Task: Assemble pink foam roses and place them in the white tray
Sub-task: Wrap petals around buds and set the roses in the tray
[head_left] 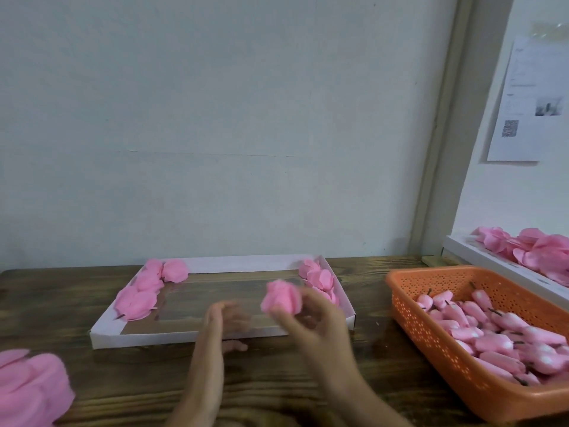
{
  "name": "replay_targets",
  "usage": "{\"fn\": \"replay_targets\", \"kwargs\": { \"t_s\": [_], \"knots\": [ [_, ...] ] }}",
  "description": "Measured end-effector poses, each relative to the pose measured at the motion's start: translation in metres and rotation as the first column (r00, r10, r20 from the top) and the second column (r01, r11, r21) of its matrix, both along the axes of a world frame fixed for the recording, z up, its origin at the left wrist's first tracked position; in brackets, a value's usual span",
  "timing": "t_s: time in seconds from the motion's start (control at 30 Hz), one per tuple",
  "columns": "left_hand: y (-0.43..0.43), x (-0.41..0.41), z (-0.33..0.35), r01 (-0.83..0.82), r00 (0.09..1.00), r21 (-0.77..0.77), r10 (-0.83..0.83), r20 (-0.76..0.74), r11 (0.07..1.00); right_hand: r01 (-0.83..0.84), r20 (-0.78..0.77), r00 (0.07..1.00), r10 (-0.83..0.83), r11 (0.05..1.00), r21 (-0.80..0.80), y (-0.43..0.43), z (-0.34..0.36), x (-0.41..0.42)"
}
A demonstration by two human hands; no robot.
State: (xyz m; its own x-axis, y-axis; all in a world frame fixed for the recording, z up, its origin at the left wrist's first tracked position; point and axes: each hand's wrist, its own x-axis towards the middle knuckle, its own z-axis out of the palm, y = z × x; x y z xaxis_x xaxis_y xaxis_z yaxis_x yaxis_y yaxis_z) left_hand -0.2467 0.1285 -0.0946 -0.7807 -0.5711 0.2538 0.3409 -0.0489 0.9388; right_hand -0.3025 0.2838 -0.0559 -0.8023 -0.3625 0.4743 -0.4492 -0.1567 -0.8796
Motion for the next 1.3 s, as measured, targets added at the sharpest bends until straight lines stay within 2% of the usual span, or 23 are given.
{"fn": "replay_targets", "kwargs": {
  "t_s": [0.07, 0.17, 0.23, 0.37, 0.47, 0.67, 0.8, 1.13, 1.3],
  "knots": [
    [-0.003, 0.0, -0.004, -0.028, 0.998, -0.121, 0.035, 0.052, 0.992, 0.145, -0.018, 0.989, -0.144, 0.989, 0.032, 0.011, 0.015, -0.022],
    [-0.003, 0.004, -0.007, 0.028, 0.994, -0.302, 0.007, 0.113, 0.953, 0.384, -0.029, 0.921, -0.389, 0.891, 0.241, 0.012, 0.022, -0.062],
    [-0.002, 0.008, -0.006, 0.057, 0.99, -0.4, 0.001, 0.144, 0.915, 0.433, -0.113, 0.899, -0.423, 0.821, 0.373, 0.001, 0.023, -0.09],
    [0.002, 0.012, 0.005, 0.12, 0.974, -0.5, -0.006, 0.225, 0.858, 0.497, -0.319, 0.868, -0.381, 0.691, 0.525, -0.03, 0.03, -0.129],
    [0.004, 0.014, 0.009, 0.133, 0.969, -0.554, 0.009, 0.247, 0.822, 0.528, -0.461, 0.846, -0.268, 0.535, 0.66, -0.055, 0.036, -0.146],
    [-0.004, 0.012, 0.011, 0.23, 0.933, -0.662, 0.033, 0.359, 0.713, 0.541, -0.566, 0.823, 0.039, 0.247, 0.804, -0.087, 0.037, -0.165],
    [-0.002, 0.01, 0.02, 0.206, 0.921, -0.691, 0.101, 0.376, 0.692, 0.545, -0.561, 0.827, 0.031, 0.195, 0.815, -0.095, 0.03, -0.179],
    [-0.005, 0.013, 0.016, 0.183, 0.949, -0.718, 0.069, 0.307, 0.671, 0.542, -0.548, 0.836, 0.023, 0.12, 0.832, -0.1, 0.021, -0.191],
    [-0.004, 0.014, 0.015, 0.184, 0.95, -0.724, 0.069, 0.304, 0.664, 0.552, -0.556, 0.822, 0.123, 0.068, 0.831, -0.084, 0.042, -0.181]
  ]
}}
